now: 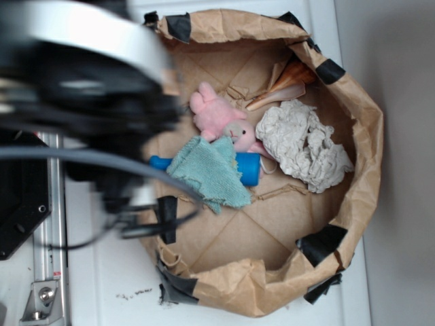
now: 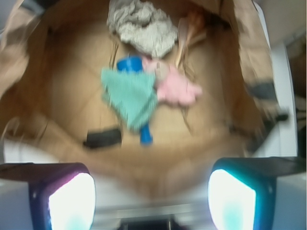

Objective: Grab the blue cloth.

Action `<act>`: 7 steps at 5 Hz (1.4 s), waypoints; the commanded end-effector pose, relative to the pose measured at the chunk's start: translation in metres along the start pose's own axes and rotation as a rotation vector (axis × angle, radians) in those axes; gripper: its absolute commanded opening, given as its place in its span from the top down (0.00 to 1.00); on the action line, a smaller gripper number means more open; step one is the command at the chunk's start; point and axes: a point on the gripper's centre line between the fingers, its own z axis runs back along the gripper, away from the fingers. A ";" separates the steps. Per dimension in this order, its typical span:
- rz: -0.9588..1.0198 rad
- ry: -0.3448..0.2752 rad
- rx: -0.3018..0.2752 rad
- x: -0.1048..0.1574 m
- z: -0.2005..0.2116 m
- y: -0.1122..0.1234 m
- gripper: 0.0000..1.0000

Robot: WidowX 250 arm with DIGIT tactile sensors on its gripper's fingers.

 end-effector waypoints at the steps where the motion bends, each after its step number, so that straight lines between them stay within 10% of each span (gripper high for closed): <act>1: -0.098 0.068 0.027 0.052 -0.063 -0.023 0.00; 3: -0.180 0.158 0.016 0.018 -0.099 -0.036 0.00; 4: -0.169 0.173 0.012 0.009 -0.110 -0.039 1.00; 7: -0.130 0.103 0.043 0.025 -0.094 -0.030 1.00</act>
